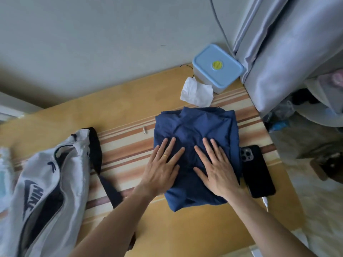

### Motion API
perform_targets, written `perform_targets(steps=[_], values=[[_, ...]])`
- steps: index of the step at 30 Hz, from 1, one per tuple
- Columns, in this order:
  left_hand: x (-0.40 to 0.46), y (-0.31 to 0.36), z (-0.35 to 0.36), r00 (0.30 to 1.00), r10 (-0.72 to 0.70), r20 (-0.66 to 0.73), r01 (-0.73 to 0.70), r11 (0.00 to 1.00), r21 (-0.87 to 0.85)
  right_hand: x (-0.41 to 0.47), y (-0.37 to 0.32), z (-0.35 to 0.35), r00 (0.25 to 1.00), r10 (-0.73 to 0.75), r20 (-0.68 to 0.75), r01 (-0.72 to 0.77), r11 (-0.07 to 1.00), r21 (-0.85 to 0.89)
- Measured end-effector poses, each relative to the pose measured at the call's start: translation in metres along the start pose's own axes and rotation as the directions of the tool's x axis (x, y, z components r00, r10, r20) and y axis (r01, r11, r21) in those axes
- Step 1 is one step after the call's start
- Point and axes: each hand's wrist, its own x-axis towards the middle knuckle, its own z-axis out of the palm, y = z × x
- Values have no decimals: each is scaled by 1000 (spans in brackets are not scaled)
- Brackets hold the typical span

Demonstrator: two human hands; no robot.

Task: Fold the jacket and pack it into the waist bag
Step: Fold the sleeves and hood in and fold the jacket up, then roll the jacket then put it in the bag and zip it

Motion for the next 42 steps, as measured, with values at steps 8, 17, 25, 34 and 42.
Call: perform_targets(steps=[8,17,25,34,42], values=[[-75,-14,13,950,300,86,-307,948,88,0,-2,-4,1000,-10,28,12,998,-60],[-115,8,9,973,93,-211,-142,963,-231,-34,-33,-21,968,-219,122,220,975,0],[-222,16,-6,800,-595,75,404,443,-801,-127,-94,-49,845,-5,535,-529,141,837],[-148,14,-33,585,-802,124,683,404,-608,-119,-116,-29,857,514,43,-459,722,518],[-115,5,-22,442,-812,382,835,217,-506,-86,-123,-9,870,242,-429,-271,963,-6]])
